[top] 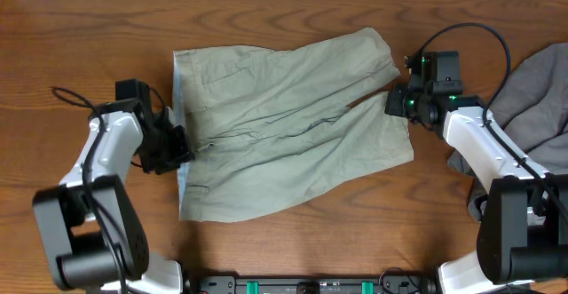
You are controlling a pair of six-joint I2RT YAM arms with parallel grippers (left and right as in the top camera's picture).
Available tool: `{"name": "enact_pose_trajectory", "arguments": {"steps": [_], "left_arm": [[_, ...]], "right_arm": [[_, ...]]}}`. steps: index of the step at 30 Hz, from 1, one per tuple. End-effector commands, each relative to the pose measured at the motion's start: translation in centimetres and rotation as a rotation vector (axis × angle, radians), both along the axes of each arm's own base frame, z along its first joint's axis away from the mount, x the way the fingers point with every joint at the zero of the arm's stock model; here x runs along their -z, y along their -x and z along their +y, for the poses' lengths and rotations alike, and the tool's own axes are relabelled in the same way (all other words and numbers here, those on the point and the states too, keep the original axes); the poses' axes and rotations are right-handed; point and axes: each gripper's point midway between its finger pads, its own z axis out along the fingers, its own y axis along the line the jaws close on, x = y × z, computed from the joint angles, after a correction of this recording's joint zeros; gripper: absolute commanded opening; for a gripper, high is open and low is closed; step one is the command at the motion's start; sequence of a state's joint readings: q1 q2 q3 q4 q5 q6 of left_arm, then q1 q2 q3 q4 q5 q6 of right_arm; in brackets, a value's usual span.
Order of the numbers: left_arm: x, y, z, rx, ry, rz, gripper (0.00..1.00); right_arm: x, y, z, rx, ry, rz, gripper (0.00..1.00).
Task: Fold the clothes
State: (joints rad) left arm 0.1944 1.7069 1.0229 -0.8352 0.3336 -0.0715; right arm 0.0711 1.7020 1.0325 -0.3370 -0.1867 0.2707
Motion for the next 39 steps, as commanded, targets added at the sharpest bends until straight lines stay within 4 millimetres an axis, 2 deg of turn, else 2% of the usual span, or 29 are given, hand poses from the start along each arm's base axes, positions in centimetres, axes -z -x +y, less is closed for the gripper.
{"name": "enact_pose_trajectory", "arguments": {"steps": [1, 4, 5, 6, 7, 10, 12, 15, 19, 22, 23, 25, 27, 28, 31, 33, 39], "left_arm": [[0.5, -0.1, -1.5, 0.094, 0.088, -0.015, 0.39], [1.0, -0.4, -1.4, 0.113, 0.087, -0.025, 0.39], [1.1, -0.6, -1.4, 0.113, 0.086, -0.032, 0.33], [1.1, -0.8, -1.3, 0.113, 0.084, -0.039, 0.23], [1.1, -0.9, -1.3, 0.113, 0.084, -0.043, 0.06], [0.6, -1.0, -1.0, 0.095, 0.081, -0.051, 0.06], [-0.2, -1.4, 0.0, 0.039, 0.06, -0.067, 0.06], [-2.0, -2.0, 2.9, -0.077, -0.018, -0.121, 0.06], [-4.1, -1.2, 8.3, -0.236, -0.214, -0.15, 0.06], [-4.7, -1.3, 9.4, -0.273, -0.232, -0.179, 0.06], [-4.7, -1.4, 9.5, -0.274, -0.233, -0.182, 0.06], [-4.5, -1.6, 9.3, -0.269, -0.229, -0.181, 0.06], [-4.2, -1.7, 9.2, -0.264, -0.228, -0.177, 0.06], [-4.2, -1.8, 9.3, -0.265, -0.228, -0.179, 0.06], [-4.2, -2.0, 9.0, -0.267, -0.21, -0.187, 0.06], [-4.3, -2.2, 8.1, -0.258, -0.161, -0.196, 0.08], [-4.1, -2.4, 6.3, -0.191, -0.126, -0.201, 0.24]], "right_arm": [[-0.1, 0.0, -0.3, 0.016, -0.011, 0.004, 0.01], [-0.1, 0.0, -0.3, 0.016, -0.01, 0.007, 0.01], [0.0, 0.1, -0.3, 0.016, -0.01, 0.007, 0.01], [0.0, 0.1, -0.3, 0.016, -0.01, 0.008, 0.01], [0.0, 0.1, -0.3, 0.016, -0.01, 0.01, 0.01], [0.2, 0.3, -0.7, 0.029, 0.008, 0.02, 0.01], [0.5, 0.6, -1.5, 0.052, 0.046, 0.037, 0.01], [1.1, 1.3, -2.6, 0.083, 0.096, 0.071, 0.01], [1.4, 1.8, -3.6, 0.107, 0.123, 0.099, 0.01], [1.4, 1.8, -3.6, 0.106, 0.121, 0.096, 0.01], [1.3, 1.7, -3.4, 0.096, 0.114, 0.091, 0.02], [1.1, 1.5, -2.5, 0.041, 0.09, 0.077, 0.09], [1.0, 1.7, -1.5, -0.023, 0.057, 0.074, 0.3], [1.1, 1.9, -1.4, -0.027, 0.051, 0.084, 0.36], [1.5, 2.6, -1.5, -0.026, 0.051, 0.116, 0.44], [1.9, 3.5, -1.7, -0.022, 0.052, 0.155, 0.44], [3.2, 7.7, -2.4, -0.008, 0.059, 0.339, 0.36]]}}
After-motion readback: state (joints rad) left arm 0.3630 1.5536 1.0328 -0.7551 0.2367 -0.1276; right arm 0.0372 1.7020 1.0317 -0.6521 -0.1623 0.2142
